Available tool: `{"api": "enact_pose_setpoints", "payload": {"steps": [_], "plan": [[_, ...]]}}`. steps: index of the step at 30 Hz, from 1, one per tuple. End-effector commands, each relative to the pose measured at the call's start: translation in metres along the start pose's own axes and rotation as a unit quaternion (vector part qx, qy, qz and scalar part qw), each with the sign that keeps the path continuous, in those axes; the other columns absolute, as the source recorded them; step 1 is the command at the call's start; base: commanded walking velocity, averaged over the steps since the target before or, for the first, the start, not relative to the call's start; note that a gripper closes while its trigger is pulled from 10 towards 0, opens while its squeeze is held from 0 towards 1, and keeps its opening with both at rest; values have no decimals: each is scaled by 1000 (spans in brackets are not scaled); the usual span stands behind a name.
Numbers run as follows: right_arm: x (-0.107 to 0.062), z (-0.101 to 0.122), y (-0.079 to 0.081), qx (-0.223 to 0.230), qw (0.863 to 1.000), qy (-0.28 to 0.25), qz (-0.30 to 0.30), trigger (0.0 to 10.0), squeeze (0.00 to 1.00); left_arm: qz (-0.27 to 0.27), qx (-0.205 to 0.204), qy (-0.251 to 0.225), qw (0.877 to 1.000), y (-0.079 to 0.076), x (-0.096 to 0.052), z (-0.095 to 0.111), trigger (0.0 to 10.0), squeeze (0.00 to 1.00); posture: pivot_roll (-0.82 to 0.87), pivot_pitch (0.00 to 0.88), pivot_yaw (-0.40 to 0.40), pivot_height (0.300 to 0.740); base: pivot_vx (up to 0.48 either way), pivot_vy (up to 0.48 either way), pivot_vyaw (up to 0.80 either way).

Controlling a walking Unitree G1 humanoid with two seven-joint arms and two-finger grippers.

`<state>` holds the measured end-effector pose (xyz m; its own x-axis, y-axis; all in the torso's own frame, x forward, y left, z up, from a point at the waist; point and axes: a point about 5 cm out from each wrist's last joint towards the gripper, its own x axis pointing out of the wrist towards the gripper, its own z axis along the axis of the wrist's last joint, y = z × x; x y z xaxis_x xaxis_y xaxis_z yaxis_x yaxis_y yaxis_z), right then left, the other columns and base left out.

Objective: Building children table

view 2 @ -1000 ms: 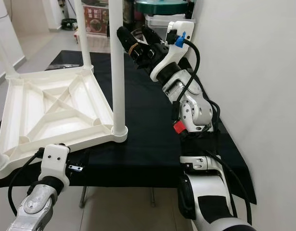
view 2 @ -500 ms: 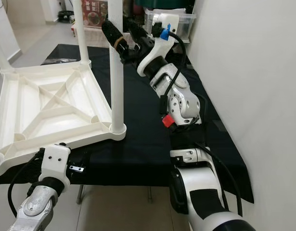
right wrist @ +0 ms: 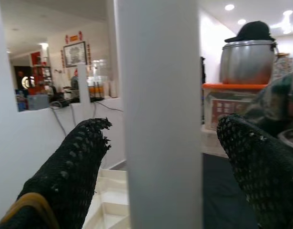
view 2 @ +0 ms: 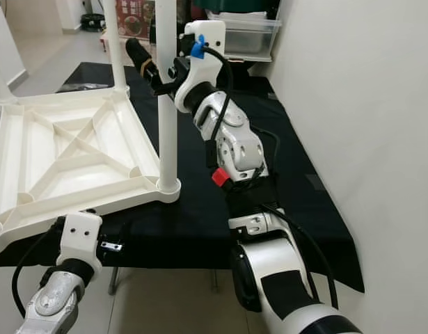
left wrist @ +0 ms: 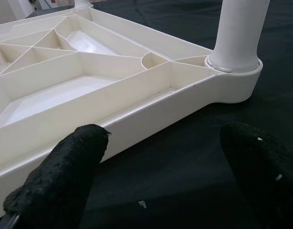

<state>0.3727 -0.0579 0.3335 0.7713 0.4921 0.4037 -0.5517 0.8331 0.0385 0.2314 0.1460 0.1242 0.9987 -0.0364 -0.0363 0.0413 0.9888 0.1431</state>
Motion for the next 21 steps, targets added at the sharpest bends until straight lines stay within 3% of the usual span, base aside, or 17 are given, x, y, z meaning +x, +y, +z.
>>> {"api": "enact_pose_setpoints", "payload": {"steps": [1, 14, 19, 20, 21], "plan": [[0, -4, -7, -26, 999, 7, -41, 0, 0, 2, 4, 6, 1000, 0, -2, -1, 10000, 0, 74, 42, -125, 740, 0, 0, 0], [-4, 5, -37, -78, 978, 16, -193, 0, 0, 7, 8, 8, 1000, 0, -1, -1, 10000, 0, 75, 42, -123, 740, 0, 0, 0], [-6, 2, -39, -64, 976, 24, -208, 0, 0, 7, 9, 8, 1000, 0, -1, -1, 10000, 0, 76, 41, -120, 740, 0, 0, 0], [-7, 1, -42, -49, 974, 31, -219, 0, 0, 7, 10, 8, 1000, 0, -1, -1, 10000, 0, 77, 43, -120, 740, 0, 0, 0], [-6, -2, -47, -1, 972, 41, -231, 0, 0, 8, 10, 8, 1000, 0, -1, -1, 10000, 0, 77, 44, -121, 740, 0, 0, 0]]}}
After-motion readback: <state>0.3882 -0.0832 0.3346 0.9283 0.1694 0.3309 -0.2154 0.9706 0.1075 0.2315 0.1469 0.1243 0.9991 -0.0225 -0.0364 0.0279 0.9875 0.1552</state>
